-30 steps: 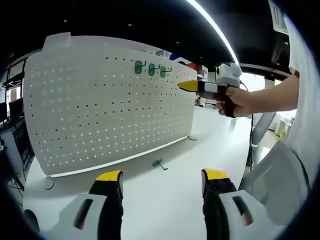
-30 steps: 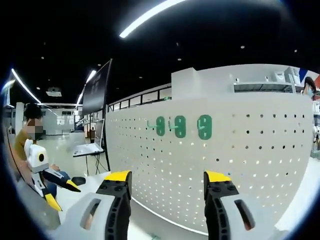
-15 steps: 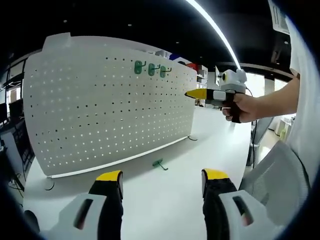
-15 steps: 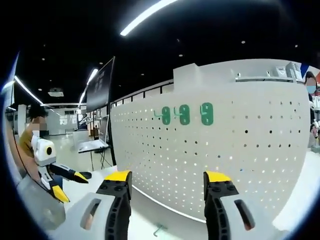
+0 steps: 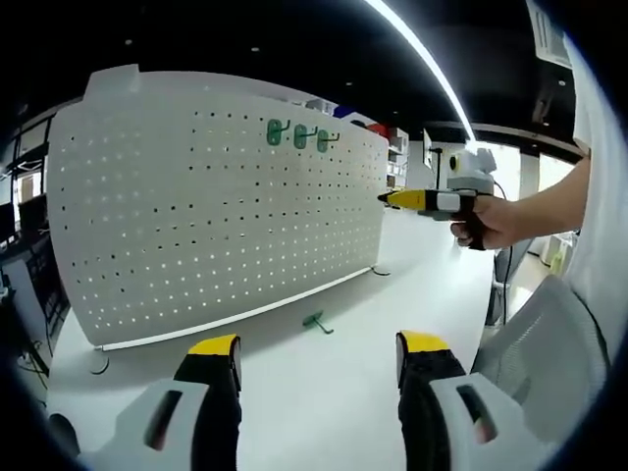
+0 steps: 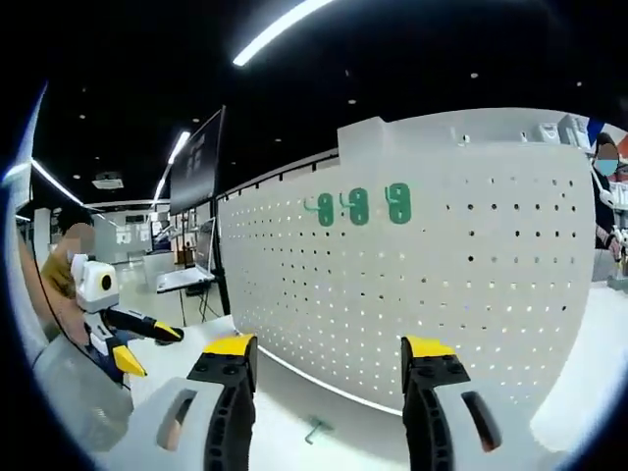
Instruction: Insert the hook assembly into the mounting plate slot until the hook locks in place.
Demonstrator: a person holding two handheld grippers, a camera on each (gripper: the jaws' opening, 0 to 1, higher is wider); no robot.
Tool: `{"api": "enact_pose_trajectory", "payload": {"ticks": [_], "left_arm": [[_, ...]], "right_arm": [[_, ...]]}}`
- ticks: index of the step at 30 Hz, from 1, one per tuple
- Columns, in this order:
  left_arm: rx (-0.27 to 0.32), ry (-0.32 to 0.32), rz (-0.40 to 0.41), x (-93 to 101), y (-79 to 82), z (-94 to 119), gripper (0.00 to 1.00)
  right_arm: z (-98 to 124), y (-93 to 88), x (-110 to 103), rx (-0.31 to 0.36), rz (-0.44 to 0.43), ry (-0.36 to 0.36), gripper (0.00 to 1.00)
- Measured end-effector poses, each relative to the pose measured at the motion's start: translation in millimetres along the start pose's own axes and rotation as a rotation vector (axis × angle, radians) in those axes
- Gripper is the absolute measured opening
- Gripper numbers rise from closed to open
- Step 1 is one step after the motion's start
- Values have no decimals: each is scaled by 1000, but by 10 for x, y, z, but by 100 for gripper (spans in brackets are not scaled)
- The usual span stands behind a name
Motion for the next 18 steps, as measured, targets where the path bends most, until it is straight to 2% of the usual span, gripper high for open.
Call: {"api": "enact_pose_trajectory", "payload": {"ticks": [18], "left_arm": [[-9,-2,8,-14,-26,-3,67]], "right_arm": [[338,-313,-114,-78,-14,15,59]]}}
Point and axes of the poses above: the point that each gripper's makers call its tool centre point, and the gripper's own axes: z roughly backward along the fingers, x roughly to its right, y roughly out of its top, the point moved 2 cm from there along z, roughly backward along the fingers, and after that the axes turned 11 degrees about x, right-handed, at the moved point
